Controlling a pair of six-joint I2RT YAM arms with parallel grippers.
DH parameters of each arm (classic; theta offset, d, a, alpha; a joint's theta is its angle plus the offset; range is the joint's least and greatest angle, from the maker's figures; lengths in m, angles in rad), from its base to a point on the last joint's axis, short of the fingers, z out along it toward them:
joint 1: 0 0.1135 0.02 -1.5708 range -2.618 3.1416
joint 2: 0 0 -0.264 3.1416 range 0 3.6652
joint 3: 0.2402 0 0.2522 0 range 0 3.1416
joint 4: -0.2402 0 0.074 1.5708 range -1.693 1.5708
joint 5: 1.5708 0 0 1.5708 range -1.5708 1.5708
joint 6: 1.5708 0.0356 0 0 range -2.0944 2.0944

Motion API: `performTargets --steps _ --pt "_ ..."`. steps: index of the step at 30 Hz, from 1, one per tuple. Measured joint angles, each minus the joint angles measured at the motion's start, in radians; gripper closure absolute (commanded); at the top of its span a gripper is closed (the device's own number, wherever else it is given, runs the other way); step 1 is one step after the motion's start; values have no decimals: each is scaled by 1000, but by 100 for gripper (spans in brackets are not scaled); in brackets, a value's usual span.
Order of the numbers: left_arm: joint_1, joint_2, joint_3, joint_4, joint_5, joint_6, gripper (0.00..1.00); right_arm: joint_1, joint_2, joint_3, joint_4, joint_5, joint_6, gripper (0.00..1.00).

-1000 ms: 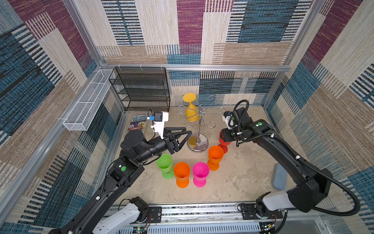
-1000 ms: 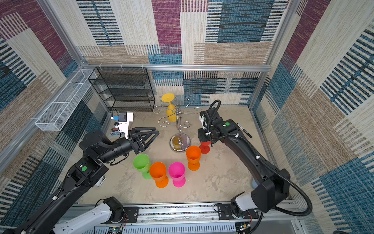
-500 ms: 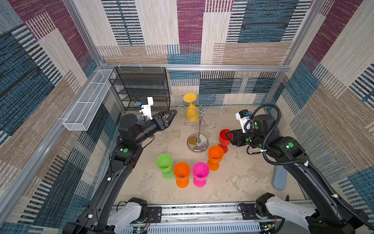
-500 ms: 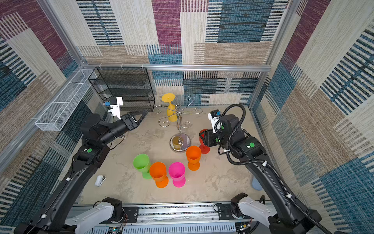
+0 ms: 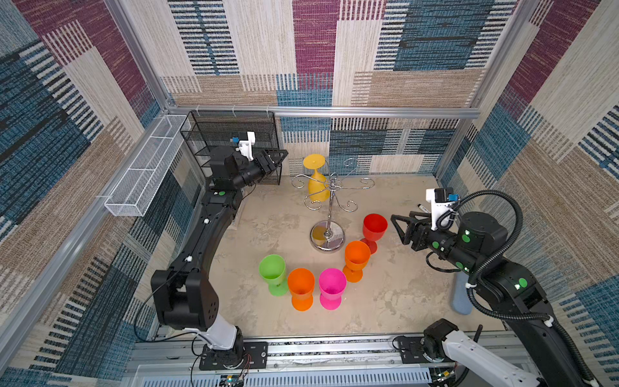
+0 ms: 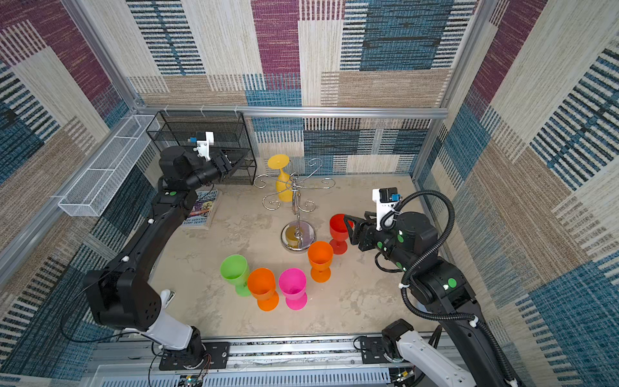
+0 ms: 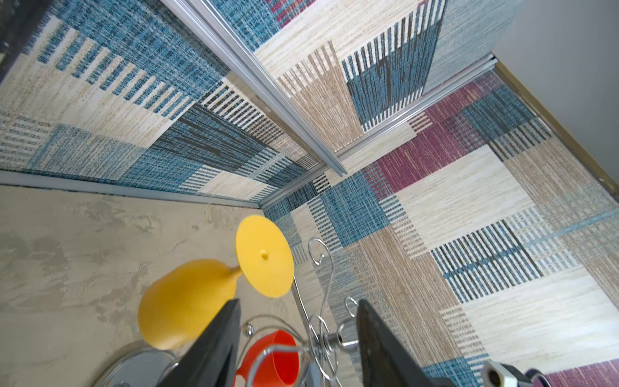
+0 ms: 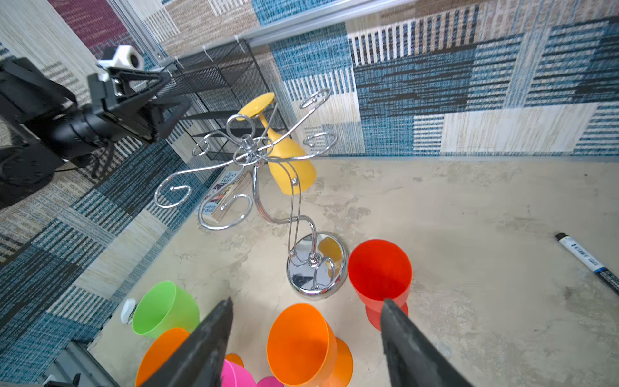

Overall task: Take the wine glass off the wine glass rack
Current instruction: Pick up the wine glass from the wine glass rack.

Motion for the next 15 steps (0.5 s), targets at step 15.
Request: performTargets --steps 15 --pt "-17 254 167 62 178 -94 42 0 -11 -35 23 32 22 28"
